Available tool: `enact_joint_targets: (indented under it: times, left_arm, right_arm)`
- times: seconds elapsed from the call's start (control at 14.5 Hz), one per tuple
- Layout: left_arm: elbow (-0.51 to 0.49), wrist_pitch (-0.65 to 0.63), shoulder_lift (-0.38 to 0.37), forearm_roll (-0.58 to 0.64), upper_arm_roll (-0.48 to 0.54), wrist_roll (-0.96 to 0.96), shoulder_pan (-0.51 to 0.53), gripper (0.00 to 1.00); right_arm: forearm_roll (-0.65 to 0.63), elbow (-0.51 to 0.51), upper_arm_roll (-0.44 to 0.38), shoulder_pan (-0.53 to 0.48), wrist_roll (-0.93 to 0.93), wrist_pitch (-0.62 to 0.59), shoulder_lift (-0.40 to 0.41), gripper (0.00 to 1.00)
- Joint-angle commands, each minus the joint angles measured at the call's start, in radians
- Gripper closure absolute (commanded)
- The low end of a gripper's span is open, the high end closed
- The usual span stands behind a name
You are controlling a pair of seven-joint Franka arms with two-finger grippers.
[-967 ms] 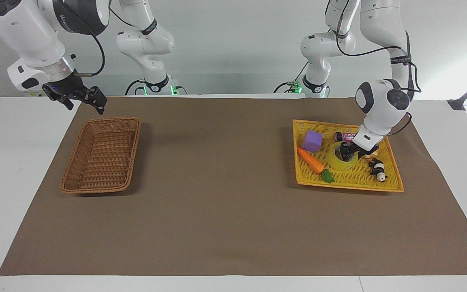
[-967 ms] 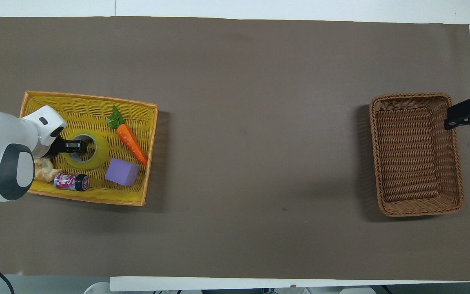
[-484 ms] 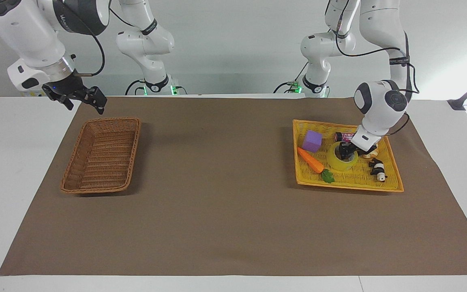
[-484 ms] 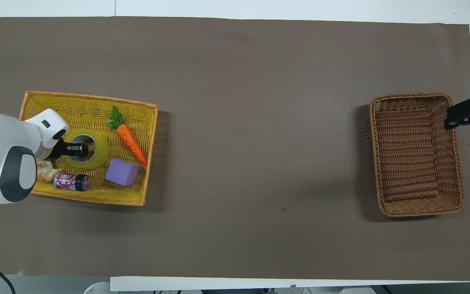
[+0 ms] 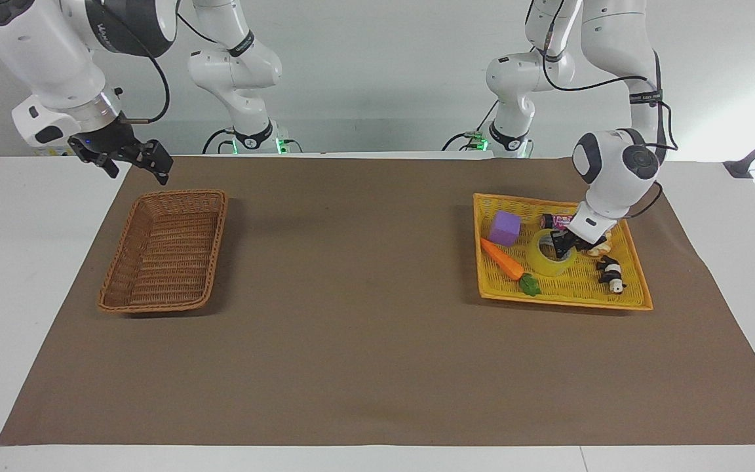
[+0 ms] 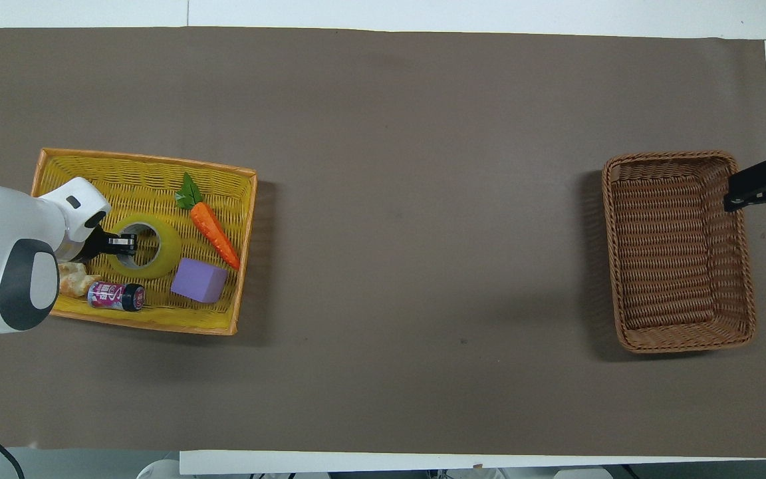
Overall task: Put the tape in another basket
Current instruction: 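Close the left gripper on the tape roll's rim, then lift the tape roll with the left gripper toward the table center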
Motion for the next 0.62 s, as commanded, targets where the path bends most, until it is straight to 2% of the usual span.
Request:
enact_joint_targets:
  times: [0.0, 0.14, 0.28, 0.41, 0.55]
  left_arm:
    - [0.059, -0.057, -0.006, 0.007, 0.007, -0.012, -0.013, 1.00]
    - [0.232, -0.252, 0.004, 0.007, 0.007, -0.007, -0.011, 1.00]
    - [0.367, -0.360, 0.036, -0.004, 0.003, -0.021, -0.016, 1.00]
    - [0.418, -0.402, 0.026, -0.042, 0.002, -0.119, -0.063, 1.00]
    - [0.439, -0.392, 0.024, -0.097, -0.001, -0.281, -0.150, 1.00]
  right_arm:
    - [-0.012, -0.030, 0.006, -0.005, -0.019, 0.008, -0.026, 0.00]
    - [-0.012, -0.030, 0.006, -0.005, -0.019, 0.008, -0.026, 0.00]
    - [-0.012, -0.030, 0.005, -0.005, -0.019, 0.008, -0.026, 0.00]
    - [-0.012, -0.030, 0.006, -0.005, -0.019, 0.008, -0.026, 0.00]
    - [-0.012, -0.030, 0.006, -0.005, -0.019, 0.008, -0.026, 0.00]
